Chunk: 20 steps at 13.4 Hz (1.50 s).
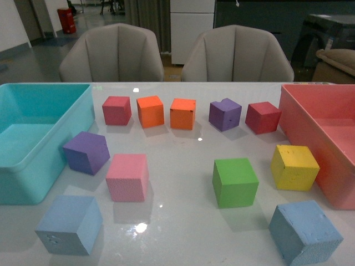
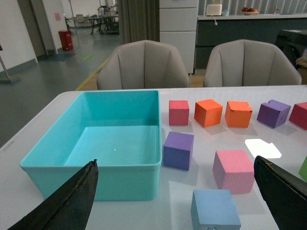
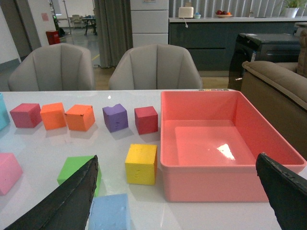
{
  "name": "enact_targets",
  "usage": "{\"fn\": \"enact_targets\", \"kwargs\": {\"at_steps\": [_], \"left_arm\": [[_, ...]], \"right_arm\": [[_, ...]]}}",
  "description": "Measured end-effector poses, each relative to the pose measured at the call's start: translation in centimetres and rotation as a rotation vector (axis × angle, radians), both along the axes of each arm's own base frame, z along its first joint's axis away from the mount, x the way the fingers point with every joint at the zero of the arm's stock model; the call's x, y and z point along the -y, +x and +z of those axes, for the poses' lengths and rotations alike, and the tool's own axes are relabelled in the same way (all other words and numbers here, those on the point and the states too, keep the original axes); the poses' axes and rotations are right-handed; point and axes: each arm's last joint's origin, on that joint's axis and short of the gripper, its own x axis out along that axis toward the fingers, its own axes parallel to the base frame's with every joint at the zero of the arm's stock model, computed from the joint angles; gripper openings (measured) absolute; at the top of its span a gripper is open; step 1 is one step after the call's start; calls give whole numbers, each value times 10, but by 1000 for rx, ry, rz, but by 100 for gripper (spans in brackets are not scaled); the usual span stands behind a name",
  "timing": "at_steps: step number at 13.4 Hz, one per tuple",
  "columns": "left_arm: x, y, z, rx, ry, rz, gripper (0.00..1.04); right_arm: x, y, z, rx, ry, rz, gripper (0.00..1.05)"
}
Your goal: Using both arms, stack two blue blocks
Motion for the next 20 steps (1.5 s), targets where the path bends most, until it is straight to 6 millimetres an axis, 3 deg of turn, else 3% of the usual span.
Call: {"fn": "enact_targets", "kwargs": {"at_steps": [20], "left_arm": [[0, 0, 0, 0, 0, 0, 98]], "right_arm": [[0, 0, -2, -50, 9, -4, 98]]}}
